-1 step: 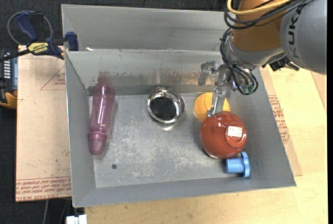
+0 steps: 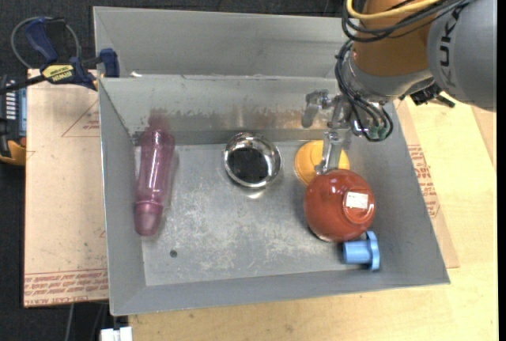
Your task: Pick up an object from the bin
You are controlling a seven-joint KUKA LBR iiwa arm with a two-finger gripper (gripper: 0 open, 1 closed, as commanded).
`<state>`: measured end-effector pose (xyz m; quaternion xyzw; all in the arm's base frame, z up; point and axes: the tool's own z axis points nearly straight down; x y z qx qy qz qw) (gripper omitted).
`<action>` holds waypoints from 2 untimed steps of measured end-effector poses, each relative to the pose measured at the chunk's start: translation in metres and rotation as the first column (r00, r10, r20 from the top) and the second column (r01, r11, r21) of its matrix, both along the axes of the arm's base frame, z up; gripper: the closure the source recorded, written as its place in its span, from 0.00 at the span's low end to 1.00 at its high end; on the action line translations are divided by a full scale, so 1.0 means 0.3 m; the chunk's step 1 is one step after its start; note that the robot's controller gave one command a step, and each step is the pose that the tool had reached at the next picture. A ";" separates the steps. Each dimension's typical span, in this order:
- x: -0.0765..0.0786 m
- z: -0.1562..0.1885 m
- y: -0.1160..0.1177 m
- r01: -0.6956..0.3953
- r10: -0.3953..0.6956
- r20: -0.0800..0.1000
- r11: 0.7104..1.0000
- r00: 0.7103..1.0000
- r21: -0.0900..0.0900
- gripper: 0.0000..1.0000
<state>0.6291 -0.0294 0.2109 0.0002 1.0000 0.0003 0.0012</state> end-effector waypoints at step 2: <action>0.002 -0.182 0.315 -0.077 0.077 0.014 0.997 0.997 -0.002 0.00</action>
Offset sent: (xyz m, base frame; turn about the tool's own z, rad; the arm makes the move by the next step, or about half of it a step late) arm -0.0002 0.0938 -0.0543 -0.0761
